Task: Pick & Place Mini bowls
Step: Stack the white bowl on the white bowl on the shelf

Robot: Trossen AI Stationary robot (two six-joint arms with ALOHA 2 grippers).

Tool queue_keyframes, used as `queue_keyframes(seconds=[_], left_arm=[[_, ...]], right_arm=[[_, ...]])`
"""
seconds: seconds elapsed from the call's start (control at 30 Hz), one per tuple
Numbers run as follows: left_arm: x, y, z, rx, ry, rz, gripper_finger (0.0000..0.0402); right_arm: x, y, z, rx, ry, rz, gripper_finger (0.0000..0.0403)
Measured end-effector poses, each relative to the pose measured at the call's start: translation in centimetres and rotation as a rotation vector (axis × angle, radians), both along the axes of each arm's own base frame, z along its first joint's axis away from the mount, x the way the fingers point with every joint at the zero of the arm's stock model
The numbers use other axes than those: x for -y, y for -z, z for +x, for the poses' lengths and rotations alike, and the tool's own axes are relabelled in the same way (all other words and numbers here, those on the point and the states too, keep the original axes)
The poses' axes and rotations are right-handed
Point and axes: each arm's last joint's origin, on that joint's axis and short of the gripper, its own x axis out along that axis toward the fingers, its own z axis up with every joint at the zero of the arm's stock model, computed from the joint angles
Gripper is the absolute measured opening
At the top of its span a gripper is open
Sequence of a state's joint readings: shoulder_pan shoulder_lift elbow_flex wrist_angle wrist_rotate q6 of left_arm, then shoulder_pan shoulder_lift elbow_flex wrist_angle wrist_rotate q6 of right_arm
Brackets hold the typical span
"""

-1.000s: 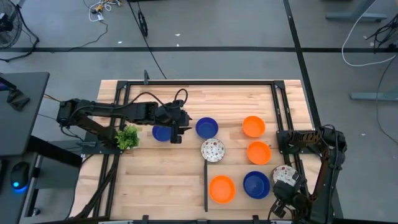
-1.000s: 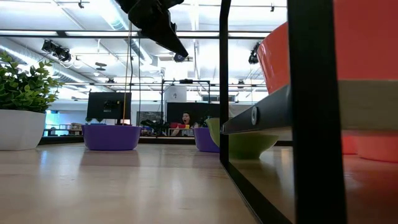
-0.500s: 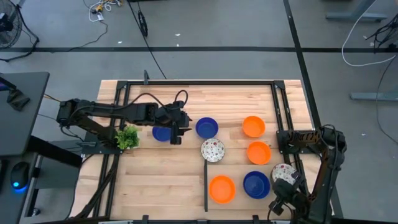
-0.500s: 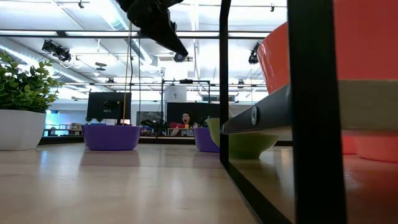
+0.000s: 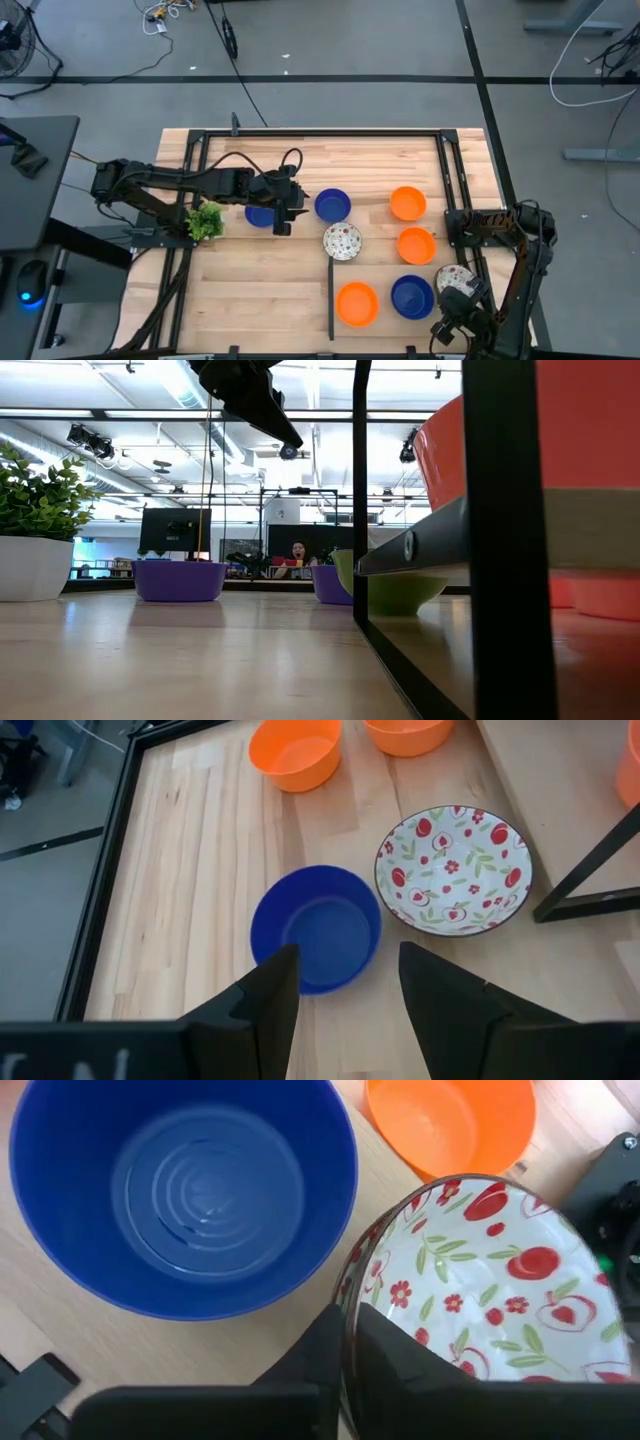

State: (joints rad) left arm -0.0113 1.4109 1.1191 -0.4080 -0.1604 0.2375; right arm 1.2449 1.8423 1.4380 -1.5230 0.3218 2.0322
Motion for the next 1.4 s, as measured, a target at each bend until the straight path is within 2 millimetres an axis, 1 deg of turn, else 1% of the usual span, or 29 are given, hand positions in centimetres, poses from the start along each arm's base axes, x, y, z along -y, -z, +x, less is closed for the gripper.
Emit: queue_keyframes(seconds=[0.27, 0.43, 0.5, 0.57, 0.6, 0.67, 0.77, 0.8, 0.9, 1.0, 1.1, 1.23, 1.4], left_arm=[[0.0, 0.0, 0.0, 0.0, -0.001, 0.0, 0.0177], [0.0, 0.0, 0.0, 0.003, -0.012, -0.014, 0.0177], [0.0, 0.0, 0.0, 0.002, -0.013, -0.015, 0.0177], [0.0, 0.0, 0.0, 0.001, -0.013, -0.015, 0.0177], [0.0, 0.0, 0.0, 0.001, -0.013, -0.015, 0.0177], [0.0, 0.0, 0.0, 0.001, -0.013, -0.015, 0.0177], [0.0, 0.0, 0.0, 0.001, -0.013, -0.015, 0.0177], [0.0, 0.0, 0.0, 0.001, -0.013, -0.015, 0.0177], [0.0, 0.0, 0.0, -0.002, -0.013, -0.014, 0.0177], [0.0, 0.1, -0.1, -0.006, -0.012, -0.014, 0.0177], [0.0, 0.1, -0.1, -0.006, -0.012, -0.014, 0.0177], [0.0, 0.1, -0.1, -0.006, -0.012, -0.014, 0.0177], [0.0, 0.1, -0.1, -0.007, -0.012, -0.014, 0.0177]], right_arm=[[0.0, -0.1, 0.0, 0.013, 0.018, 0.012, 0.0094], [0.8, -1.8, -0.3, 0.023, 0.005, 0.066, 0.0143], [1.1, -2.7, -0.4, 0.024, 0.009, 0.113, 0.0152], [1.5, -3.6, -0.6, 0.029, 0.013, 0.158, 0.0145], [1.7, -3.9, -0.7, 0.034, 0.015, 0.172, 0.0133], [1.9, -4.3, -0.7, 0.039, 0.015, 0.188, 0.0097], [2.0, -4.5, -0.7, 0.039, 0.0, 0.202, 0.0025], [1.9, -4.5, -0.7, 0.038, -0.006, 0.205, 0.0013], [1.8, -3.9, -0.7, 0.046, 0.003, 0.224, 0.0015], [1.9, -2.5, -0.6, 0.013, 0.015, 0.237, 0.0005], [2.0, -1.4, -0.4, -0.007, 0.014, 0.242, 0.0005], [2.2, -1.4, -0.1, -0.015, -0.005, 0.238, 0.0003], [2.1, -2.4, 0.1, -0.009, -0.019, 0.239, 0.0005]])
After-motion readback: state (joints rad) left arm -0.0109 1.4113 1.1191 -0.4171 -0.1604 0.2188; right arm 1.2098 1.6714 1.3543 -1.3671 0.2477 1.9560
